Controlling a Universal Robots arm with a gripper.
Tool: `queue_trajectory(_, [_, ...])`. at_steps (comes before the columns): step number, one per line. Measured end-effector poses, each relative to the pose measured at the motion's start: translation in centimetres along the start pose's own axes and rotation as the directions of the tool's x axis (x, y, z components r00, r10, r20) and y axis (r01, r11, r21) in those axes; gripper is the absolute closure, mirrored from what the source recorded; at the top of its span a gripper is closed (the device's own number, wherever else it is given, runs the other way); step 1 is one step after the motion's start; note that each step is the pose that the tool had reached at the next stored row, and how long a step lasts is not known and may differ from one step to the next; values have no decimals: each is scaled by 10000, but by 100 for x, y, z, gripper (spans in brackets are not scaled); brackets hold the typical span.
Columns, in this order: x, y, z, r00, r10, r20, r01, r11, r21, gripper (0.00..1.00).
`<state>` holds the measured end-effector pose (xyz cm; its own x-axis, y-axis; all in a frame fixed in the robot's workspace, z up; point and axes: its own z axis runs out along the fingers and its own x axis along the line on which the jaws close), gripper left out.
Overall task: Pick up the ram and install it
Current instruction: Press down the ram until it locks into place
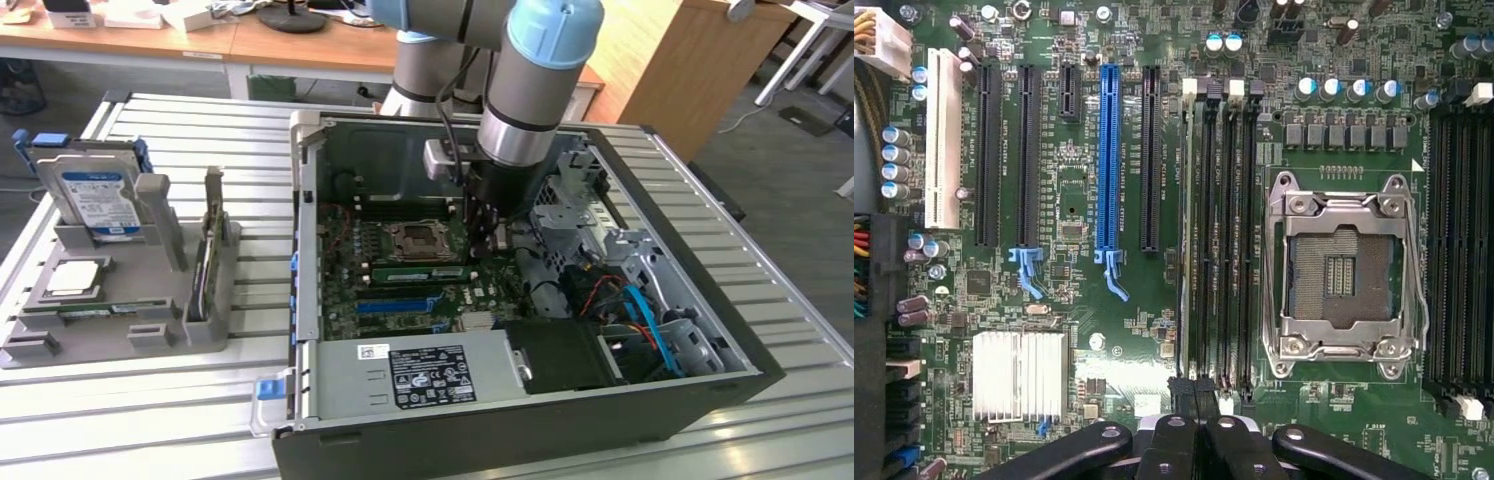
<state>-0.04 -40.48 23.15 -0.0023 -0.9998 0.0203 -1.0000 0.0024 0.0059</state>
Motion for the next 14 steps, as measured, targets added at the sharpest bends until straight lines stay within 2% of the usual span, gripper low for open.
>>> queue_trajectory(14, [-1,0,42,10000,0,-1,0,10000,5,90])
